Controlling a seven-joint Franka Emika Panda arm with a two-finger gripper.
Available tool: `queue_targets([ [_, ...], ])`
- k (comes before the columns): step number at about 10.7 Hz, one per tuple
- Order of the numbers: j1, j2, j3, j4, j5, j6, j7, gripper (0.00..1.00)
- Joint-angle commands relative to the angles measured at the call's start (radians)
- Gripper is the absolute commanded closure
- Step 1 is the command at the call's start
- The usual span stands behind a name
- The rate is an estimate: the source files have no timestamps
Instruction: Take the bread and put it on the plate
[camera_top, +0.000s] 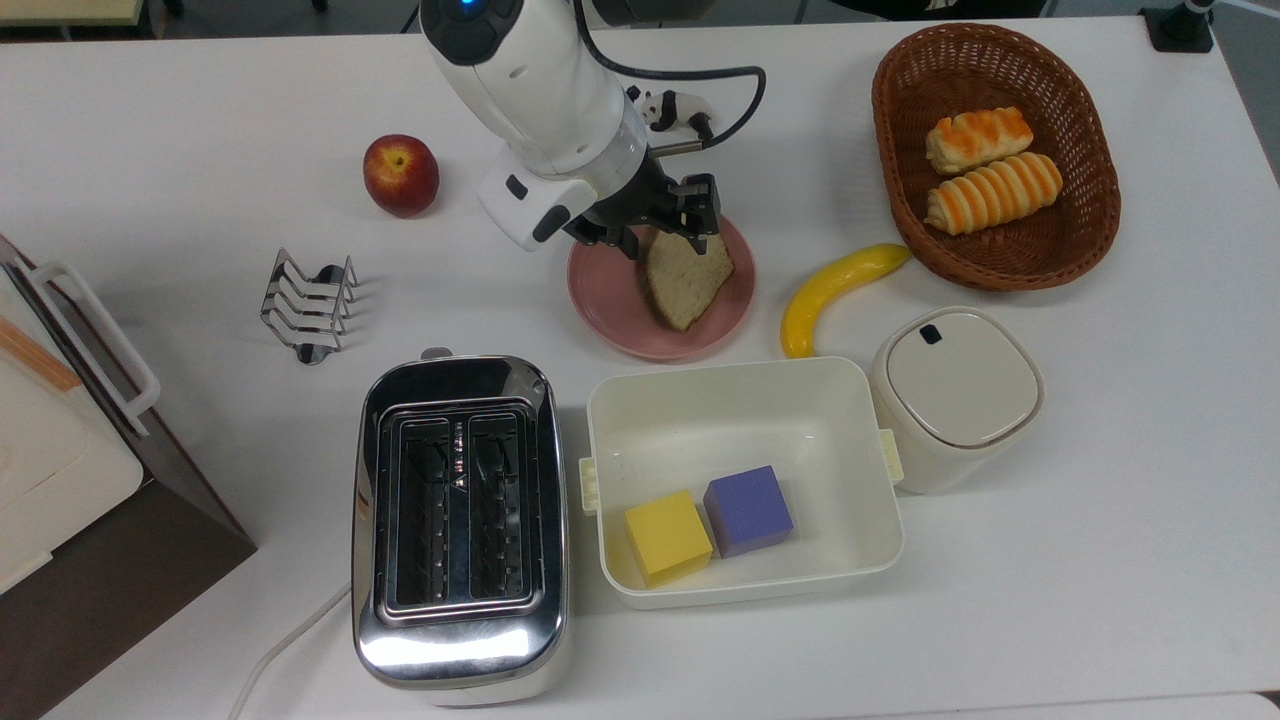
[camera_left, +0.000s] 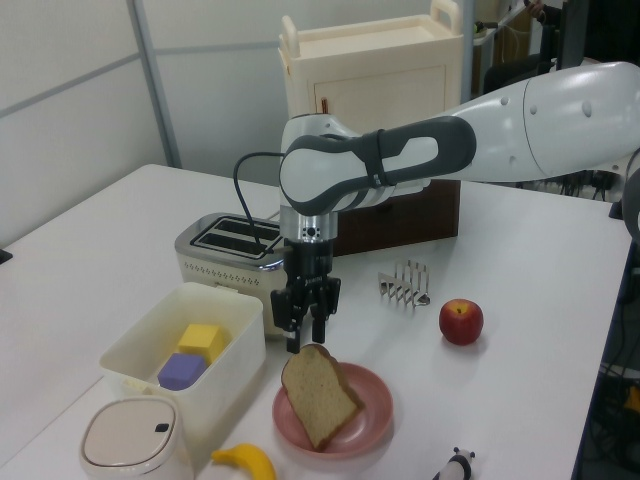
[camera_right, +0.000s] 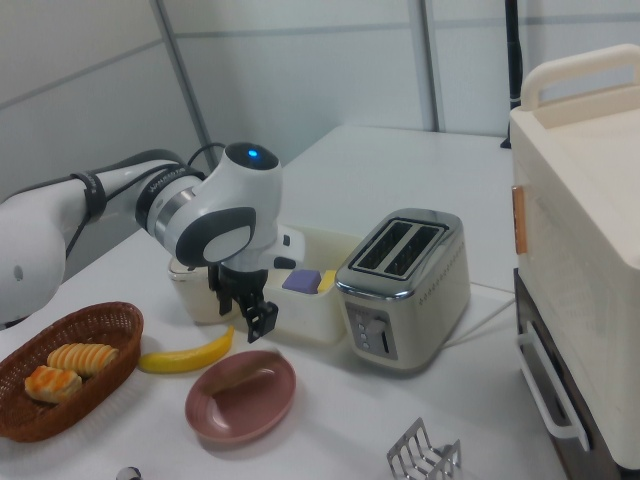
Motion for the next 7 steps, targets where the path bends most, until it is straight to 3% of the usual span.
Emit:
queue_targets([
  [1, 0.005, -0.03, -0.027, 0.038, -0.018, -0.027, 0.025, 0.0],
  [5, 0.014, -0.074, -0.022, 0.071, -0.127, -0.078, 0.044, 0.0],
  [7, 0.011, -0.078, 0.014, 0.096, -0.324, -0.073, 0.095, 0.0],
])
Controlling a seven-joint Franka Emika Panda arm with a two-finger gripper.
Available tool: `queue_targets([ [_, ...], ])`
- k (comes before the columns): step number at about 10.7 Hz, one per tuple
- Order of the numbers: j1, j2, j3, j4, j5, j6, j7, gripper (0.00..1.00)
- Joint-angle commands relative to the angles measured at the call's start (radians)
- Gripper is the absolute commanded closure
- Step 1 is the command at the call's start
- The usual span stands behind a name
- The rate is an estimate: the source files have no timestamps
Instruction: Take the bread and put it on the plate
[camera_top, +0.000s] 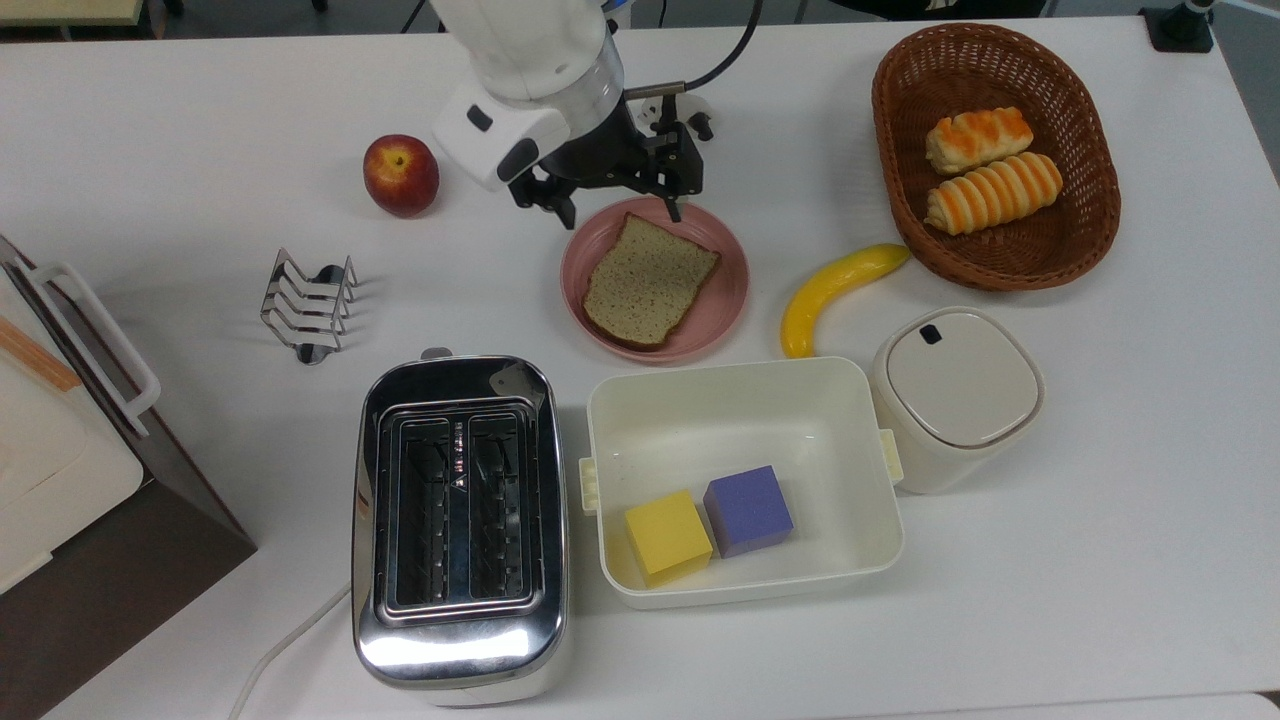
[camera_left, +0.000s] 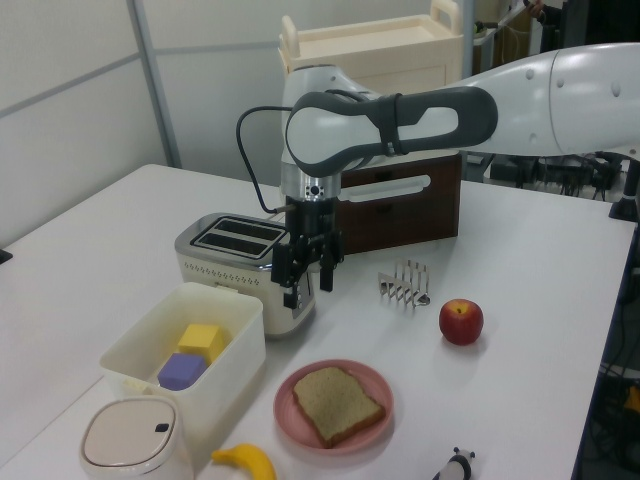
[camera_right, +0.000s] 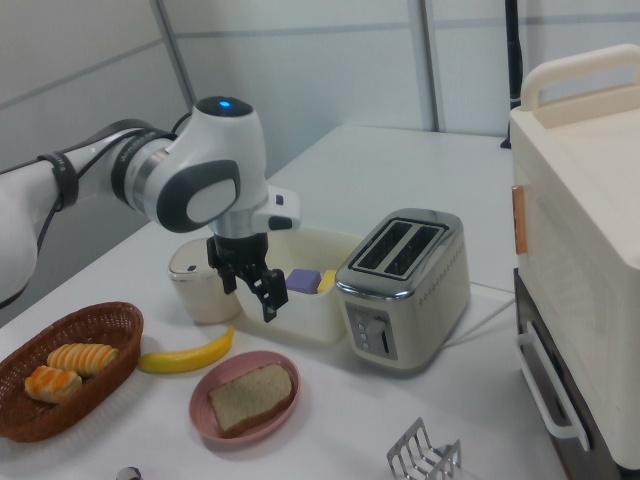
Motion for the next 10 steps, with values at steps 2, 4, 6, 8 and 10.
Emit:
queue_targets([
  [2, -0.002, -0.08, 0.054, 0.017, -0.317, -0.026, 0.1, 0.0],
  [4, -0.026, -0.135, 0.046, 0.016, -0.328, -0.086, 0.09, 0.0],
  [6, -0.07, -0.155, 0.048, 0.008, -0.327, -0.104, 0.087, 0.0],
  [8, -0.089, -0.186, 0.049, -0.006, -0.324, -0.133, 0.082, 0.0],
  [10, -0.088, -0.189, 0.052, -0.013, -0.324, -0.164, 0.082, 0.0],
])
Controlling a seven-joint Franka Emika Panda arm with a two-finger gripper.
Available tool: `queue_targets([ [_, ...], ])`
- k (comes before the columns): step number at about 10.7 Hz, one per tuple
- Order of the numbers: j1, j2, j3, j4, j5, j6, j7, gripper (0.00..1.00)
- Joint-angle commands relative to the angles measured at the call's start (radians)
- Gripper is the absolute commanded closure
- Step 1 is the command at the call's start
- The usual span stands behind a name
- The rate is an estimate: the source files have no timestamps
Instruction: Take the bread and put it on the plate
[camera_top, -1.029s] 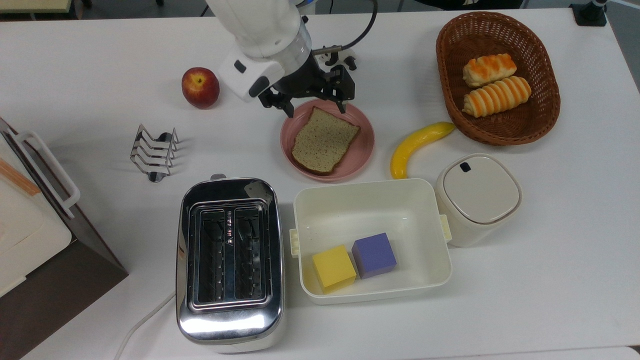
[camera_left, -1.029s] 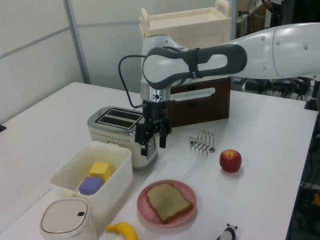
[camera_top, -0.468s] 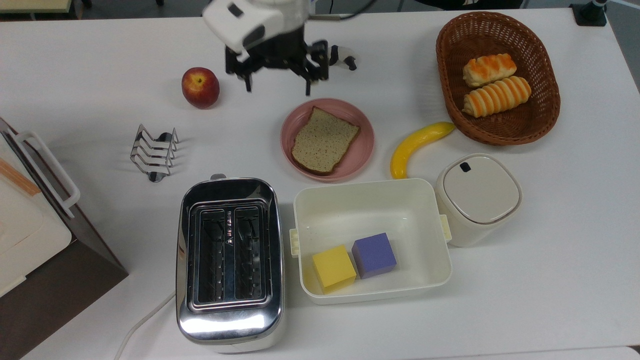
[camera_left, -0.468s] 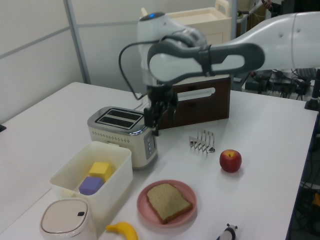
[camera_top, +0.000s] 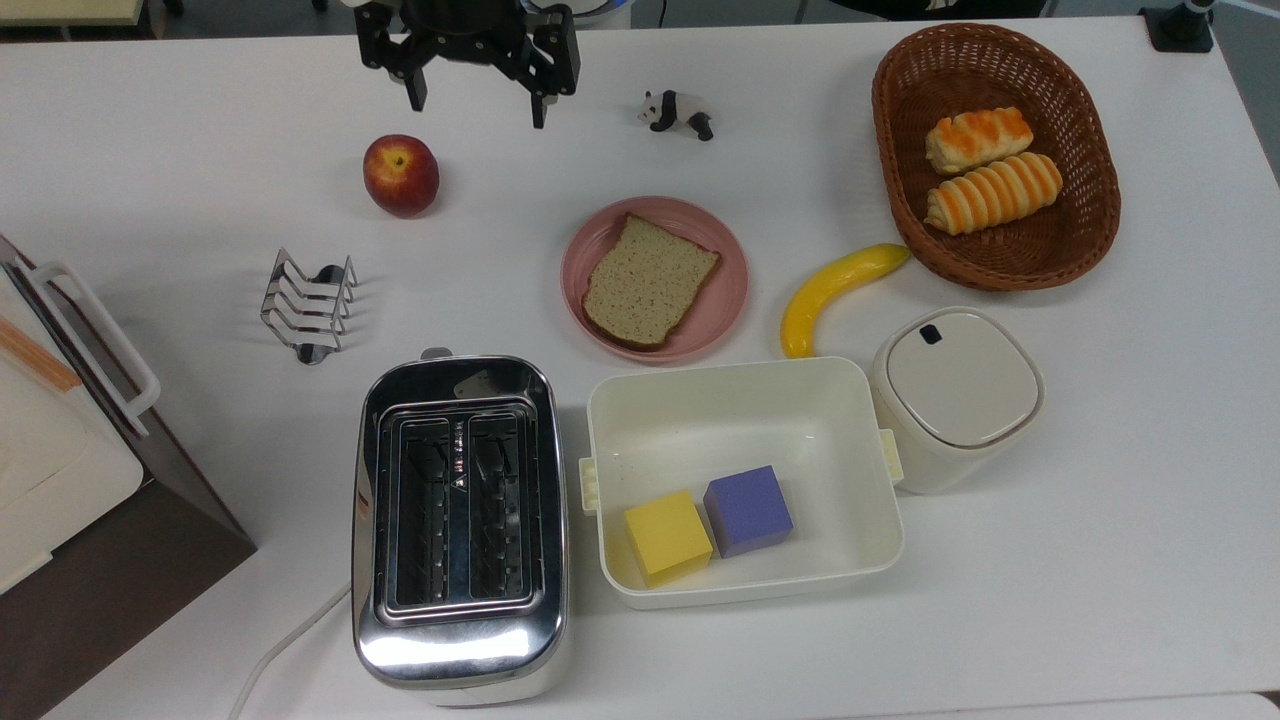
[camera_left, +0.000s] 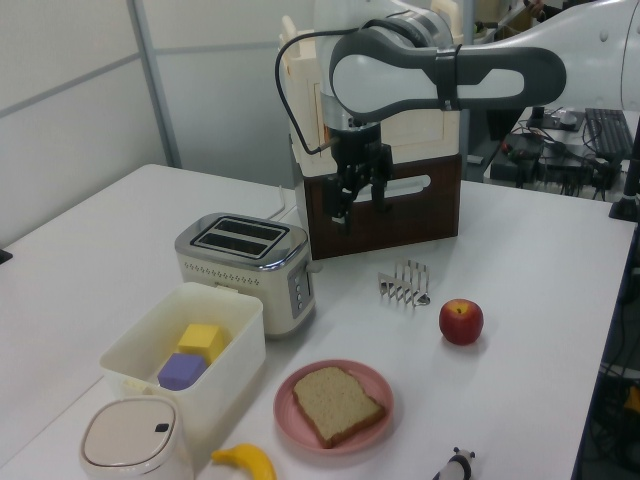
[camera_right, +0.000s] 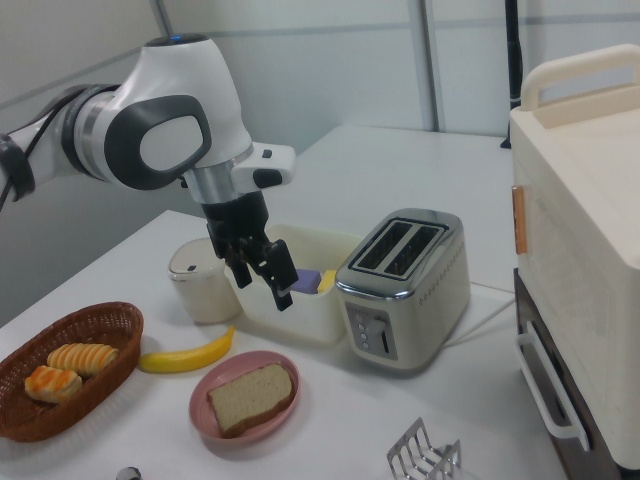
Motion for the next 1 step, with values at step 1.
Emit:
queue_targets([
  [1, 0.003, -0.044, 0.009, -0.043, -0.009, -0.031, 0.001, 0.0],
])
